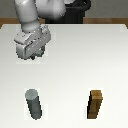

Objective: Put the loop with the handle onto the peg.

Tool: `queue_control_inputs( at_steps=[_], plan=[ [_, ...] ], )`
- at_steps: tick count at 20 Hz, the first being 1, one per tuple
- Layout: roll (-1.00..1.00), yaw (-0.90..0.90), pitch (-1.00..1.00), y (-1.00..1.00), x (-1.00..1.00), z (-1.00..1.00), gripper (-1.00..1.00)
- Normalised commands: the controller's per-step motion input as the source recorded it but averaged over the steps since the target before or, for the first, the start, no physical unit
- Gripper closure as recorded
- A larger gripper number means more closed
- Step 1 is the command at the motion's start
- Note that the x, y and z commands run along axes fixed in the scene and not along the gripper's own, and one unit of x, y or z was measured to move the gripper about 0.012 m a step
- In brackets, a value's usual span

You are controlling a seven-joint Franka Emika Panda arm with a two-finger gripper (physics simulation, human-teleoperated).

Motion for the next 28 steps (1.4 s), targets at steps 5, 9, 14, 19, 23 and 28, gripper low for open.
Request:
queue_control_inputs(
  at_steps=[5,9,14,19,23,28],
  plan=[
    [0.00,0.00,0.00,0.00,0.00,0.00,1.00],
    [0.00,0.00,0.00,0.00,0.00,0.25,1.00],
    [0.00,0.00,0.00,0.00,0.00,1.00,1.00],
    [0.00,0.29,0.00,0.00,0.00,0.40,1.00],
    [0.00,1.00,0.00,0.00,0.00,0.00,1.00],
    [0.00,1.00,0.00,0.00,0.00,0.00,1.00]
  ],
)
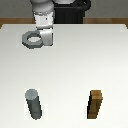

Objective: Put the loop with the handle onto the peg.

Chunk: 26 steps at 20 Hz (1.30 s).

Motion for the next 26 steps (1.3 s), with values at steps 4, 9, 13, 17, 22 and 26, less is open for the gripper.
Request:
queue_control_inputs(
  at_steps=[4,9,13,17,22,26],
  plan=[
    [0.00,1.00,0.00,0.00,0.00,0.00,1.00],
    [0.00,0.89,0.00,0.00,0.00,0.20,1.00],
    [0.00,0.00,0.00,-0.05,0.00,0.75,1.00],
    [0.00,0.00,0.00,-1.00,0.00,0.00,1.00],
    [0.00,0.00,0.00,0.00,0.80,0.00,1.00],
    [0.00,0.00,0.00,0.00,1.00,0.00,1.00]
  ],
)
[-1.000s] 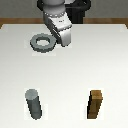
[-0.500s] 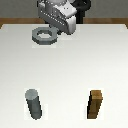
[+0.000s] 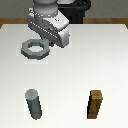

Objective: Put the loop with the handle onto the peg.

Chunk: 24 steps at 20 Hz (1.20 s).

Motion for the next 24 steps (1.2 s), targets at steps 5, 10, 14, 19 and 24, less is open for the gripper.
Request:
queue_control_inputs(
  at_steps=[5,10,14,19,24],
  plan=[
    [0.00,0.00,0.00,0.00,0.40,0.47,1.00],
    [0.00,0.00,0.00,0.00,0.20,0.40,1.00],
    [0.00,0.00,0.00,0.00,1.00,0.00,1.00],
    [0.00,0.00,0.00,0.00,1.00,0.00,1.00],
    [0.00,0.00,0.00,0.00,0.20,0.00,1.00]
  ],
)
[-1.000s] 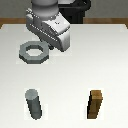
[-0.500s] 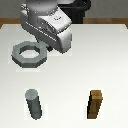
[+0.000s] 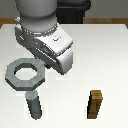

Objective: Put the loop with the handle onto the peg.

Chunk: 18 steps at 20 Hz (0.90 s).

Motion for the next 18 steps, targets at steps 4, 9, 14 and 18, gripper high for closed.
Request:
queue_control_inputs(
  at_steps=[4,9,14,18],
  plan=[
    [0.00,0.00,0.00,0.00,0.00,-0.25,1.00],
    [0.00,0.00,0.00,0.00,0.20,-0.60,1.00],
    [0.00,0.00,0.00,0.20,0.20,-0.80,1.00],
    [0.00,0.00,0.00,0.00,-0.25,0.00,-1.00]
  ],
)
